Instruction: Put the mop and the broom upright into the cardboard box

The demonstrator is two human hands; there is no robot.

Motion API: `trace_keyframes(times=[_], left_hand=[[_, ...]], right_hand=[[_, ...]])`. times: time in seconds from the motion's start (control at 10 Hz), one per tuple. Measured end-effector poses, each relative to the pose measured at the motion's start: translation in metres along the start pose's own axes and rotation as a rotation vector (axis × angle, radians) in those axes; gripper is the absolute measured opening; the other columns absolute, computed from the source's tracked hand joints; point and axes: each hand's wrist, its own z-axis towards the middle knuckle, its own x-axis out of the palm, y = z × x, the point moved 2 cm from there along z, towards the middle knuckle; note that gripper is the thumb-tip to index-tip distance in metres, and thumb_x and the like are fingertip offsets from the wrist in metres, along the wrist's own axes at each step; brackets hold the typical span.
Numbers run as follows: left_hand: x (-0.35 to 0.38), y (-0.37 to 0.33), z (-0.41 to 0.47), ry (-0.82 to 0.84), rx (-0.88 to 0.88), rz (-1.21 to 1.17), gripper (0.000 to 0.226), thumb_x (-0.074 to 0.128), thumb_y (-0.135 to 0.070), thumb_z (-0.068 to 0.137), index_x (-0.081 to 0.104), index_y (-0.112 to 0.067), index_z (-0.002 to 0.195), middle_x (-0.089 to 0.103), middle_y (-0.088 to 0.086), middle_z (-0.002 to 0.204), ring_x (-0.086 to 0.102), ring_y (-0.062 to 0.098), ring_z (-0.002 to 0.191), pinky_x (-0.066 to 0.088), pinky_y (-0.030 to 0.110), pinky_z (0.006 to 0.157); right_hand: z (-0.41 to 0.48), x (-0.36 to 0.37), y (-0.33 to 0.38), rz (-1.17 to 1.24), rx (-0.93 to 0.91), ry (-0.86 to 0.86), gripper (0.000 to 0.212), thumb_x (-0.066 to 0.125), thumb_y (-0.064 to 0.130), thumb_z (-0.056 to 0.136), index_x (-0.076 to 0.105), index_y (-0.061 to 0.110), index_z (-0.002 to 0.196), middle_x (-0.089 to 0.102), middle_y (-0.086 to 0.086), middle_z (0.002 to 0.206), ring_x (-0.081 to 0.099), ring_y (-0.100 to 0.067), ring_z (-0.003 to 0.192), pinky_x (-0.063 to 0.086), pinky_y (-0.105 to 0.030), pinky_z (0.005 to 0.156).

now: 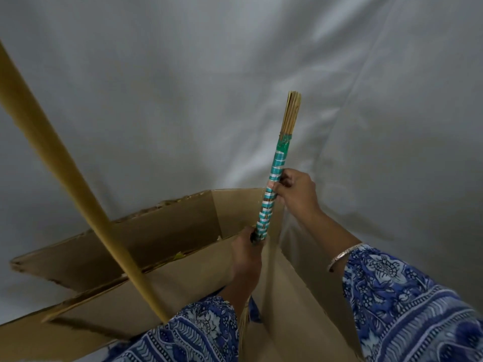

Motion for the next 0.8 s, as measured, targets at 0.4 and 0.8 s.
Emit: trace_keyframes(times=[0.4,0.8], left_hand=[[0.014,0.002,0.037,-0.061,0.01,0.123,0.022,0.062,-0.007,0.08,0.062,-0.006,0.102,0.064,0.01,0.101,0.054,0.015,0.083,0.042,0.023,0.067],[-0.041,-0.028,0.017,0.034,0.061,0.34,0.032,0.055,-0.008,0.084,0.051,-0.008,0.116,0.052,0.009,0.123,0.054,0.024,0.107,0.047,0.032,0.086]], right_hand=[[0.046,0.017,-0.026,0.104,0.112,0.039,0.023,0.06,-0.003,0.081,0.066,-0.001,0.103,0.07,-0.02,0.105,0.067,-0.032,0.098,0.053,-0.048,0.091],[0.017,0.01,-0.008,0.042,0.158,0.135,0.031,0.064,0.011,0.081,0.063,0.0,0.11,0.067,-0.018,0.114,0.061,-0.025,0.094,0.049,-0.028,0.074]])
